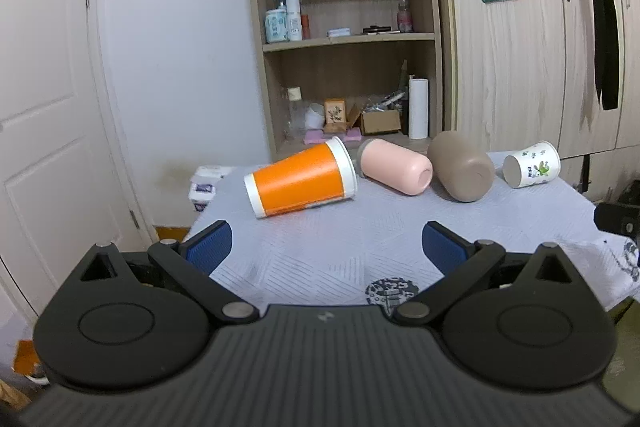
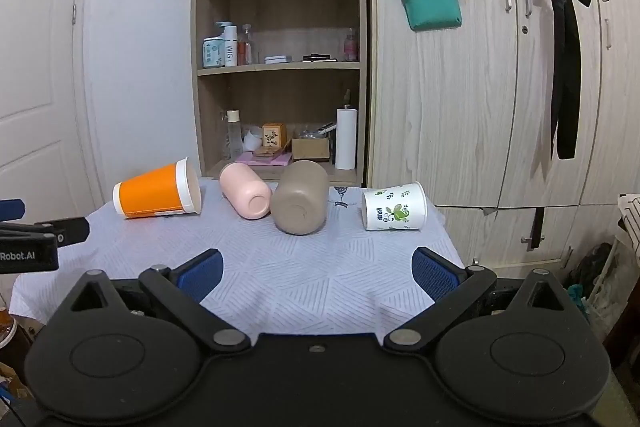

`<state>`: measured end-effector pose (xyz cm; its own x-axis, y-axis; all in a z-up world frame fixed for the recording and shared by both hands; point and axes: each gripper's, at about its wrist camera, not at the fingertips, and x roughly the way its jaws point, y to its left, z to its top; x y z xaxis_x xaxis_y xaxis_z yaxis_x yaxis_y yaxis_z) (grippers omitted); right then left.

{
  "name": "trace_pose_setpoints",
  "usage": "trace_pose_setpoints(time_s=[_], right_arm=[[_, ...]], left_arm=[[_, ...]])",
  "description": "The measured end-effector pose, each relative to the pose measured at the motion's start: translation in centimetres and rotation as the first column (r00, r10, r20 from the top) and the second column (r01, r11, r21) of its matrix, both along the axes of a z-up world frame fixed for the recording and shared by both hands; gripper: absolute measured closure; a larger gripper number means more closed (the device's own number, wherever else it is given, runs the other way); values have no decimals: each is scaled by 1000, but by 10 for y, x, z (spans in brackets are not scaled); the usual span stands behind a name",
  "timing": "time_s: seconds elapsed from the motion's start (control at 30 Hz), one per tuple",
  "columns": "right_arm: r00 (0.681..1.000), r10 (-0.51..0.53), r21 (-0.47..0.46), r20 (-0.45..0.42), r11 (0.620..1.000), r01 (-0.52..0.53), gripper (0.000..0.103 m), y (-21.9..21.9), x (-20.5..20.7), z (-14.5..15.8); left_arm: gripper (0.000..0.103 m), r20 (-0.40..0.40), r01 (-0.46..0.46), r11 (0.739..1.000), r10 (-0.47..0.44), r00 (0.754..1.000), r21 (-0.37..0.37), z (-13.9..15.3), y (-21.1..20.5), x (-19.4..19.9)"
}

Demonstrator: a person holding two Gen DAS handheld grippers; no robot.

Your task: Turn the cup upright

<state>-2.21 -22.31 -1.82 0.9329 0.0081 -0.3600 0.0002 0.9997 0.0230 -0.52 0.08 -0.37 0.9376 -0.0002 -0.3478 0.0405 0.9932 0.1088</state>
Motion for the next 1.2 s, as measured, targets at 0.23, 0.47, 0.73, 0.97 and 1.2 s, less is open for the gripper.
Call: trace_pose_setpoints(time_s=[0.23,0.47,0.73,0.97,1.2], right_arm=[[1000,-9,-2,6,1000,10,1,0,-1,0],[999,-23,-2,33,1000,24,1,-1,-4,1],[998,-42,-5,51,999,42,1,-4,-6,3],[996,-66,-10,61,998,67,0,-6,-5,5],[996,-61,-16,68,998,62,0,-5,-8,4]], left_arm=[[0,13,23,999,-22,1000,-25,3,0,-5],[0,44,16,999,-15,999,-41,-1,2,-5],[0,93,13,997,-5,996,-81,-2,6,-8],[0,114,33,995,-23,993,-93,-1,7,-10],[0,121,35,994,-22,992,-104,-2,8,-12]])
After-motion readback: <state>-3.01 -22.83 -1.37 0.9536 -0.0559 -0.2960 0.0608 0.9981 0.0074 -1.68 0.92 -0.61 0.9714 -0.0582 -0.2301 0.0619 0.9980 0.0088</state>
